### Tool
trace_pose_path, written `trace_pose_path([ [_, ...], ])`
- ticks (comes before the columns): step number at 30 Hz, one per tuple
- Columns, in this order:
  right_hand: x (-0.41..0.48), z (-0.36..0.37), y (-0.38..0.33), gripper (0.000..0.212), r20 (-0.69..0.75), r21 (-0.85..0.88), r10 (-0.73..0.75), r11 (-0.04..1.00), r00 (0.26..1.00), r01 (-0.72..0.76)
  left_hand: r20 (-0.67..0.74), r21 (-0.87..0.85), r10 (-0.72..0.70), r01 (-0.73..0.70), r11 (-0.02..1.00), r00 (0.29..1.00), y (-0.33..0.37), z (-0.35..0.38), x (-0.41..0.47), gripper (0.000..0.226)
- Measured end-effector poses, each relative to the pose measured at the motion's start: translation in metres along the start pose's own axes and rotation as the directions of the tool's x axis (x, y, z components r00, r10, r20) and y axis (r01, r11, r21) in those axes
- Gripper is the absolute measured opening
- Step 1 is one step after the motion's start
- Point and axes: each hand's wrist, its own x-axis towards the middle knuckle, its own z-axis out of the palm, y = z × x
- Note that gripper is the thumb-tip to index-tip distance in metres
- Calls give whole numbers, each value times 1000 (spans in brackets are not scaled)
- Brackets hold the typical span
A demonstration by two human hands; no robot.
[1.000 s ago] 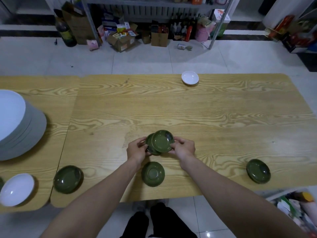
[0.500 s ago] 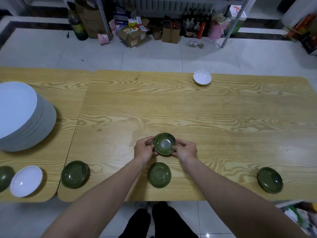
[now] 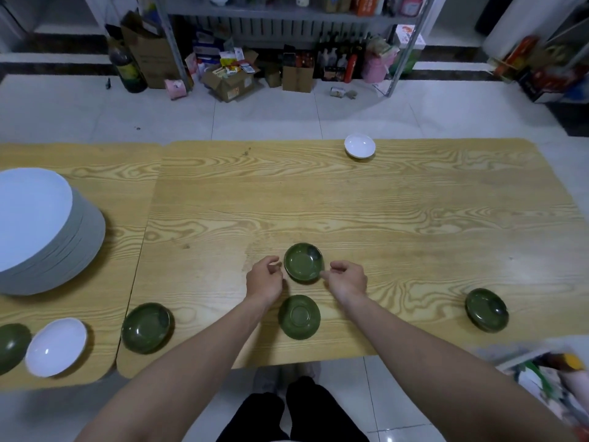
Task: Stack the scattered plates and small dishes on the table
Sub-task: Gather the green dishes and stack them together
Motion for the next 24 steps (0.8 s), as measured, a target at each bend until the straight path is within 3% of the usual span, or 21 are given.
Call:
trace_pose_path([
  [8,-32,-15,12,46,9,-115,-19,993,1000,20,87,114,-35,25,993,996,-7,-22,-37,46],
  [14,-47,-18,24,31,134,-90,104,992,986,-93,8,80,-115,114,990,993,-18,-15,-55,46],
  [19,-52,-16,39,32,183,-52,134,991,974,-127,-39,22,-182,183,983,982,-33,-4,-58,41],
  [24,-49,-8,44,39,189,-125,136,986,973,-114,-45,11,-204,204,979,978,-40,9,-56,31],
])
